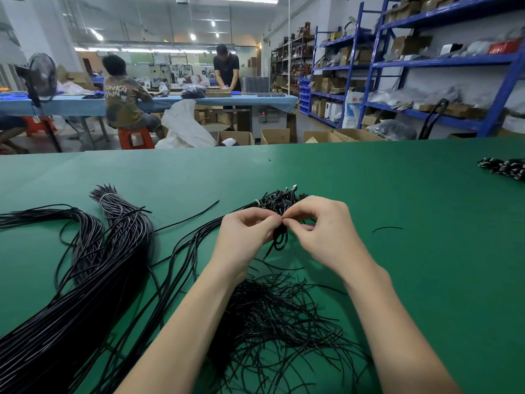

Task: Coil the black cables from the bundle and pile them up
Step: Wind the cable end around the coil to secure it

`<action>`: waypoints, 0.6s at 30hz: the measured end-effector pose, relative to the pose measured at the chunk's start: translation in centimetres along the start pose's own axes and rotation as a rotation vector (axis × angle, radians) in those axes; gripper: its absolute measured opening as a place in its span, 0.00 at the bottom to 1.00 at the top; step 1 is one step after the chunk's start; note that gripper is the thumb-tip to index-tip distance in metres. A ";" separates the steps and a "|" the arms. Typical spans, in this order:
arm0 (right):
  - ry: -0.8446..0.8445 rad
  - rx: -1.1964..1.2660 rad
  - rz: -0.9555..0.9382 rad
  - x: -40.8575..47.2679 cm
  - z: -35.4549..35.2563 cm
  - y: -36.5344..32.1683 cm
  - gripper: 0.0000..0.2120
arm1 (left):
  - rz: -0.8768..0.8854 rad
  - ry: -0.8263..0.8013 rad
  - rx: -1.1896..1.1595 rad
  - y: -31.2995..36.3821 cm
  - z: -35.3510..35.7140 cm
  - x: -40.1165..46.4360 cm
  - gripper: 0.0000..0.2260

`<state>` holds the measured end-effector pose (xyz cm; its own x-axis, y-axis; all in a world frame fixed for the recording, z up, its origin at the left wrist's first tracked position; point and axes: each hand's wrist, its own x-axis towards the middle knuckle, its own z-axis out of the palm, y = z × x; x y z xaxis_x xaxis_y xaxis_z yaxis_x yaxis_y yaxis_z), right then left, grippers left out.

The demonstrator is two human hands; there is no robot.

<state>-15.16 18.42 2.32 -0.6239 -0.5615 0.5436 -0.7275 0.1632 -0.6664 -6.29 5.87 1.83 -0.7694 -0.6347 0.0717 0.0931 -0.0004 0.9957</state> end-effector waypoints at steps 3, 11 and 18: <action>0.045 -0.024 -0.089 0.0 -0.2 0.1 0.06 | -0.190 -0.076 -0.268 0.5 -0.1 0.1 0.04; 0.129 0.117 -0.227 -0.4 -0.4 -0.2 0.07 | -0.624 -0.325 -0.719 1.0 -0.7 -0.3 0.21; 0.031 0.099 -0.240 0.0 -1.4 -1.1 0.06 | -0.572 -0.437 -0.700 1.0 -1.9 0.2 0.10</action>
<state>-14.75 19.35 3.79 -0.4466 -0.5488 0.7067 -0.8251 -0.0530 -0.5625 -5.16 4.31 2.76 -0.9662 -0.0575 -0.2514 -0.1208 -0.7604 0.6382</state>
